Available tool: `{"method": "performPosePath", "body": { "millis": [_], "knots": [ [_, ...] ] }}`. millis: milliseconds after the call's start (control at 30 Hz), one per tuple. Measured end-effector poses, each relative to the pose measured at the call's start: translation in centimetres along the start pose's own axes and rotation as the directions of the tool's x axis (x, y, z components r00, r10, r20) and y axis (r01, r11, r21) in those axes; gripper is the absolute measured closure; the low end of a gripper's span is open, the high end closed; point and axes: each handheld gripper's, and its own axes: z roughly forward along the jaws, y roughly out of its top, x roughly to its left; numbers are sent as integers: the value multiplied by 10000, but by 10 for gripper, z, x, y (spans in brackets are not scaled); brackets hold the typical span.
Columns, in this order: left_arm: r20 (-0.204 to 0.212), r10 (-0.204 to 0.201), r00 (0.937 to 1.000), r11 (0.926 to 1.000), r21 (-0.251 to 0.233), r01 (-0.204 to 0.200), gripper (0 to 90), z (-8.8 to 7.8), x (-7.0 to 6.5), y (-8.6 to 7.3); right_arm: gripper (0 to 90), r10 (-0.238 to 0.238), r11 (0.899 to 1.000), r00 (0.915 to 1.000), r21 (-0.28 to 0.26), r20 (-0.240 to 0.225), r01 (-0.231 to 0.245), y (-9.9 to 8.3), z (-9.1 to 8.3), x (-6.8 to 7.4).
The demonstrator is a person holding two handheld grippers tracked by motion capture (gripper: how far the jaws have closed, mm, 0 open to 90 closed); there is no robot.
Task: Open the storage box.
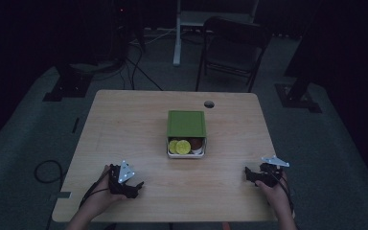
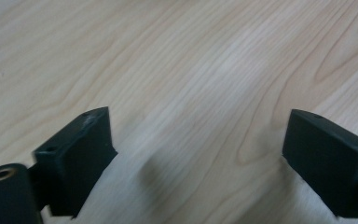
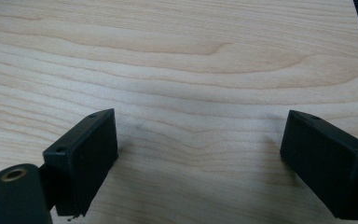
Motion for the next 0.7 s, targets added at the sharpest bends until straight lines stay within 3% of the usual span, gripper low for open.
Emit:
{"method": "performPosePath", "body": {
  "millis": [267,400,700],
  "knots": [
    [213,673,9975,9977,-114,-670,125,8,-14,14,105,-1,10000,10000,1,-1,1,0,0,0],
    [207,746,9970,9966,-355,-738,148,12,-20,22,105,-1,10000,10000,-1,1,1,0,0,0],
    [159,1387,9902,9877,-745,-1371,187,17,-32,38,105,-2,10000,10000,0,0,2,0,0,0]
  ]
}}
